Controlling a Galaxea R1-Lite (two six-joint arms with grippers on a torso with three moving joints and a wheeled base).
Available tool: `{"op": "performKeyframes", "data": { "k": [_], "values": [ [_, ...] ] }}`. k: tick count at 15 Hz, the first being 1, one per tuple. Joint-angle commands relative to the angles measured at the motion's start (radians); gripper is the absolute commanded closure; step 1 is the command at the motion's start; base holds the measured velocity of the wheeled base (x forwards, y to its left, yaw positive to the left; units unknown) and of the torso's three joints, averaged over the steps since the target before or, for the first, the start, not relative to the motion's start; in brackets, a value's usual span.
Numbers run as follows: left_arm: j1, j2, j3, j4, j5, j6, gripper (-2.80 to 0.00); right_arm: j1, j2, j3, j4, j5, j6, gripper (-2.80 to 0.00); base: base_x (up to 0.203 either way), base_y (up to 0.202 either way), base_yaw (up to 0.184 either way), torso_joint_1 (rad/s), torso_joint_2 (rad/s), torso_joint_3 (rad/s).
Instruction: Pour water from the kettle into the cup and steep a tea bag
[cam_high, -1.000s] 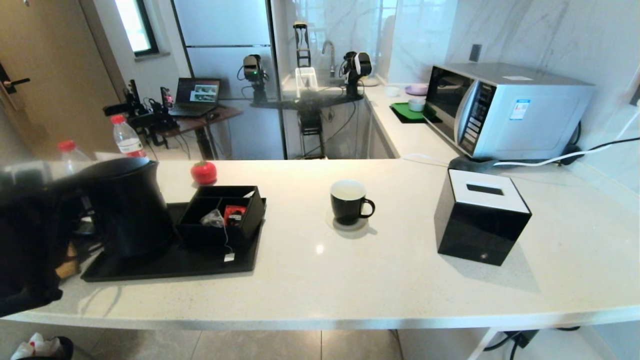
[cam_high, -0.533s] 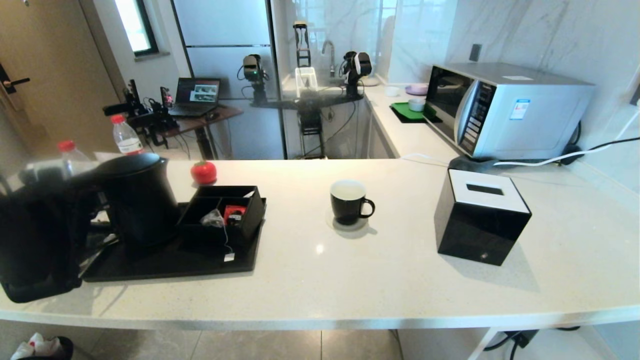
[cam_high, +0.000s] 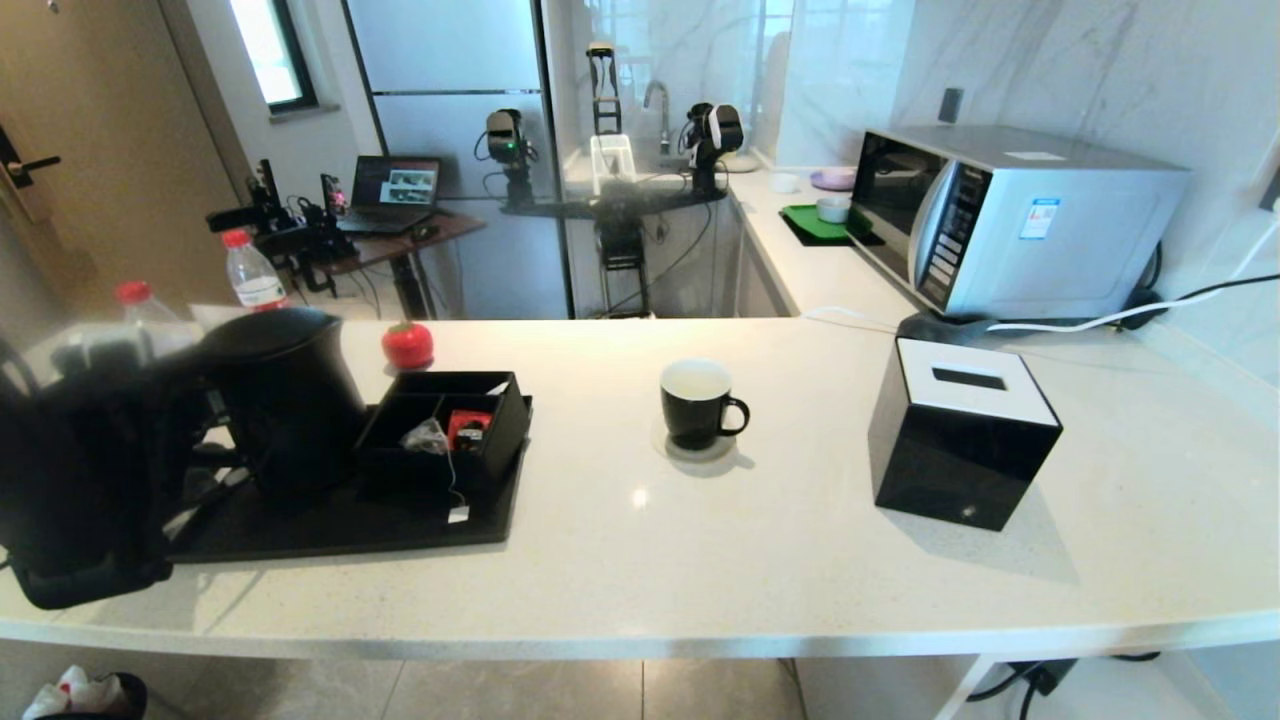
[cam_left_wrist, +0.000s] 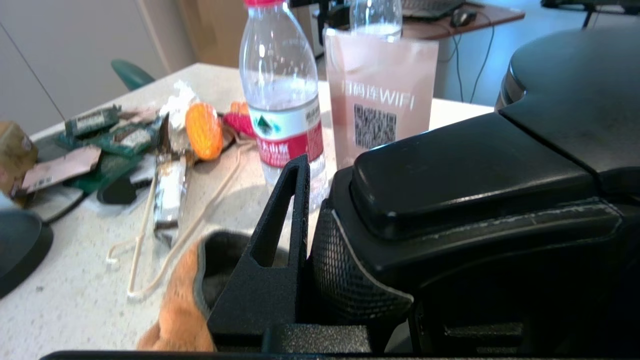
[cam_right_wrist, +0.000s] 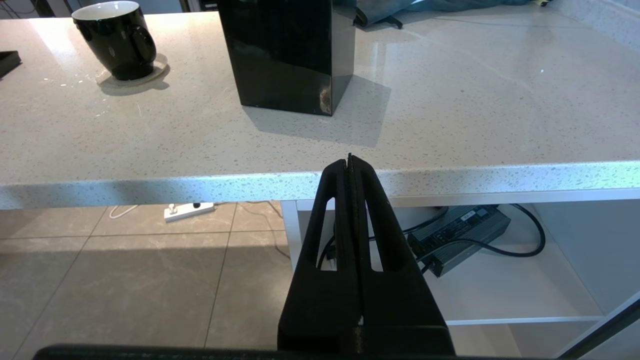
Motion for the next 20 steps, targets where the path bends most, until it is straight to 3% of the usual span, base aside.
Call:
{"op": "performKeyframes", "data": {
  "k": [1, 14, 15, 20],
  "values": [
    [0.003, -0.005, 0.017, -0.045, 0.001, 0.0, 0.0, 0.0, 0.001, 0.0, 0.0, 0.0, 0.001, 0.0, 0.0, 0.0, 0.0, 0.0, 0.0, 0.0],
    [0.011, -0.021, 0.091, -0.045, 0.001, -0.001, 0.0, 0.0, 0.001, 0.0, 0.0, 0.0, 0.0, 0.0, 0.0, 0.0, 0.0, 0.0, 0.0, 0.0],
    [0.011, -0.021, 0.091, -0.045, 0.001, -0.001, -2.8, 0.0, 0.001, 0.0, 0.0, 0.0, 0.001, 0.0, 0.0, 0.0, 0.0, 0.0, 0.0, 0.0],
    [0.023, -0.021, 0.097, -0.045, 0.001, 0.0, -2.8, 0.0, 0.001, 0.0, 0.0, 0.0, 0.0, 0.0, 0.0, 0.0, 0.0, 0.0, 0.0, 0.0]
  ]
}}
